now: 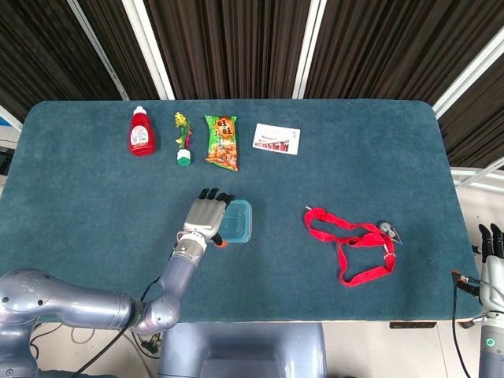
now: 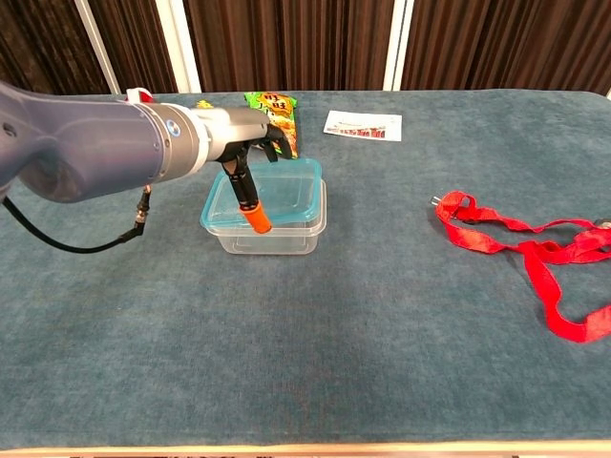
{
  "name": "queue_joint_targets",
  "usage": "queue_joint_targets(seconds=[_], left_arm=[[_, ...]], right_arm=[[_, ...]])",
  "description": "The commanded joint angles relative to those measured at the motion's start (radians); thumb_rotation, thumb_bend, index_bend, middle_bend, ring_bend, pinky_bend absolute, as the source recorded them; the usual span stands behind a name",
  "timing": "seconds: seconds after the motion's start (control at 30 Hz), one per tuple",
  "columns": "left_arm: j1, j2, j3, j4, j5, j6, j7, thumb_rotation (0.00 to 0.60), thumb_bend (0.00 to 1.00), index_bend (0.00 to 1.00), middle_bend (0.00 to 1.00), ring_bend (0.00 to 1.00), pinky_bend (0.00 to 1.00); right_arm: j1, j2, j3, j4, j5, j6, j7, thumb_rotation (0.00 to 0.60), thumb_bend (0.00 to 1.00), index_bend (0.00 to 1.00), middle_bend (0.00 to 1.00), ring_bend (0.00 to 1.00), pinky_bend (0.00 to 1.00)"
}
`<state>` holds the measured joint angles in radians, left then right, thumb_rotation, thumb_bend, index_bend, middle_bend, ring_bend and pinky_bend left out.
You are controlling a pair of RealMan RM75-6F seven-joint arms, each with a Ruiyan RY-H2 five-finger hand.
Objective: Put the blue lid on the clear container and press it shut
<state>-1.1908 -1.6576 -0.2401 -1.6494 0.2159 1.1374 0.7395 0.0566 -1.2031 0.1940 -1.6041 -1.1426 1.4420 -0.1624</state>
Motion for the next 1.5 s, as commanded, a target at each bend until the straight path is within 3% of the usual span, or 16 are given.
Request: queue_joint_targets(seconds=[0.03, 1.5], left_arm=[[0.004, -0.002, -0.005, -0.003, -0.009, -0.004, 0.005, 0.6, 0.11, 0.17, 0.32, 0.0, 0.0], [0.047, -0.057, -0.048, 0.048, 0.03, -0.006, 0.026, 0.6, 0.11, 0.18, 0.32, 0.0, 0.0]], right_arm=[[-0.001, 0.001, 0.001, -0.001, 0.001, 0.0, 0.001, 0.6, 0.28, 0.03, 0.0, 0.0, 0.0], [-0.006, 0.002, 0.006, -0.005, 0.013, 0.002, 0.01, 0.6, 0.28, 0.03, 0.0, 0.0, 0.0]])
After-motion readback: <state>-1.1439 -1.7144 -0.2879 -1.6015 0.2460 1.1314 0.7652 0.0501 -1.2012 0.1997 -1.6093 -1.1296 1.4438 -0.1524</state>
